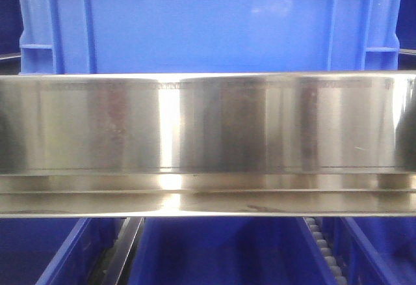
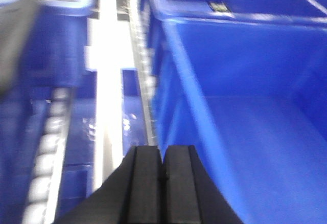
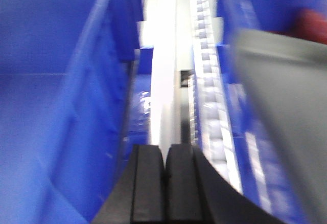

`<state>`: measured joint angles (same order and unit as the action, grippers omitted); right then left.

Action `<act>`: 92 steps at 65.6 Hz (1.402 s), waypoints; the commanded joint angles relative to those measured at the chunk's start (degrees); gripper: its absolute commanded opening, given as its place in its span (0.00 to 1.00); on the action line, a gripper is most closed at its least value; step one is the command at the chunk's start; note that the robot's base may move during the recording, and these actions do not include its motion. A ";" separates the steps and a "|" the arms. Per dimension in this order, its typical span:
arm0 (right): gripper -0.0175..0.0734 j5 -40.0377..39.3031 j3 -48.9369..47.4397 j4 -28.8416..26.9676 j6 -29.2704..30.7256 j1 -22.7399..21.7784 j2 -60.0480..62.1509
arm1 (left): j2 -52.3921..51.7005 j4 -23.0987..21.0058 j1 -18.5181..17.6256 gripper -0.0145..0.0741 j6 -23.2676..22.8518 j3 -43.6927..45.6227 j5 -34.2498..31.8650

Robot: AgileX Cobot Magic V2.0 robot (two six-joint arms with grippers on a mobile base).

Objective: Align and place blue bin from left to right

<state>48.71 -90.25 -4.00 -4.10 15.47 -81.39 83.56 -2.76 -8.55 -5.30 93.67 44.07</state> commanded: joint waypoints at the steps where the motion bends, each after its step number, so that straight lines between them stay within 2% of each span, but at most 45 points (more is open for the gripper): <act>1: 0.13 2.07 -6.16 5.47 -5.02 2.87 -4.81 | 4.27 3.90 -1.78 0.04 -4.73 5.75 2.11; 9: 0.13 6.17 -14.03 6.83 -6.48 6.09 -10.87 | 10.46 9.72 -4.11 0.04 -10.05 14.40 6.97; 18: 0.13 10.11 -22.18 8.68 -8.63 8.98 -16.42 | 16.18 14.83 -6.75 0.04 -13.08 23.78 14.83; 29: 0.13 14.51 -28.71 9.22 -9.82 11.29 -21.86 | 20.67 14.60 -7.85 0.04 -13.25 30.53 19.68; 41: 0.13 18.12 -31.91 15.36 -11.32 13.46 -24.83 | 20.78 14.03 -7.85 0.04 -13.35 30.64 19.70; 64: 0.14 19.41 -31.91 15.36 -12.12 14.18 -25.32 | 20.78 13.80 -7.85 0.04 -13.35 30.64 19.90; 68: 0.23 20.01 -31.91 15.36 -12.12 14.18 -25.32 | 20.78 13.67 -7.85 0.04 -13.35 30.64 20.01; 73: 0.43 20.64 -31.91 15.36 -12.12 14.18 -25.32 | 20.78 13.40 -7.85 0.04 -13.35 30.64 20.09; 77: 0.54 21.10 -31.91 14.72 -12.12 14.18 -25.32 | 20.78 13.40 -7.85 0.04 -13.35 30.64 20.09; 81: 0.55 21.25 -31.91 13.08 -12.12 14.18 -25.32 | 20.78 13.40 -7.85 0.04 -13.35 30.64 20.09; 92: 0.48 21.25 -31.91 12.57 -12.12 14.18 -26.86 | 20.78 13.40 -7.85 0.04 -13.35 30.64 20.67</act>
<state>70.10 -121.65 8.51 -16.20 29.60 -107.40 104.74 11.09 -16.14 -18.11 123.82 64.31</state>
